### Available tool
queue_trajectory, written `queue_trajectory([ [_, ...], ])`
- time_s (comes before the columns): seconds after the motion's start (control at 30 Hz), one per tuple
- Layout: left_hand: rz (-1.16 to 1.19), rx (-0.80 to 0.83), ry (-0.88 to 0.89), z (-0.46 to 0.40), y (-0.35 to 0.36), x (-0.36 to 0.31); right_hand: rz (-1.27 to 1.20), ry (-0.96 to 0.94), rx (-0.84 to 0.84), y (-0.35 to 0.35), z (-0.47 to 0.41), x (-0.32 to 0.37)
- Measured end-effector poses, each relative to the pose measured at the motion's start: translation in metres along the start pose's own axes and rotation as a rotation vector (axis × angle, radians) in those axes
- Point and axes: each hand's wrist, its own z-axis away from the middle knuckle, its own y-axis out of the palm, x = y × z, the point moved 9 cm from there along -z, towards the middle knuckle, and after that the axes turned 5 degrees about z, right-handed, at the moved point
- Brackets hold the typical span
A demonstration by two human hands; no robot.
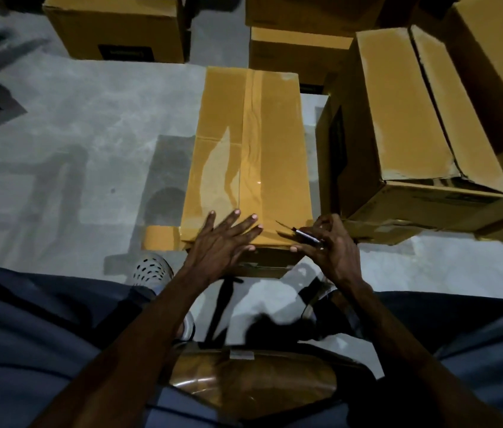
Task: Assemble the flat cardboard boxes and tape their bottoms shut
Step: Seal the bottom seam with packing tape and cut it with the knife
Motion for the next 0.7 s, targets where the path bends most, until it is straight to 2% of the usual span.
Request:
queue_trajectory([
  [0.2, 0.01, 0.015, 0.009, 0.001, 0.008, 0.004, -0.126, -0.037, 0.021, -0.001, 0.003, -0.015],
  [0.3, 0.02, -0.018, 0.009, 0.0, 0.003, 0.0, -0.085, -0.037, -0.036, -0.006, 0.003, -0.016],
  [0.4, 0.054, -0.053, -0.068, -0.012, -0.005, -0.012, -0.145, 0.008, -0.11, -0.019, -0.003, -0.027],
  [0.57, 0.16, -0.013, -0.221, -0.045, 0.003, -0.033, -0.345, 0.265, -0.13, -0.019, -0.016, -0.079],
  [0.7, 0.22, -0.007, -0.163, -0.058, 0.012, -0.04, -0.508, 0.378, -0.086, 0.005, -0.007, -0.102],
])
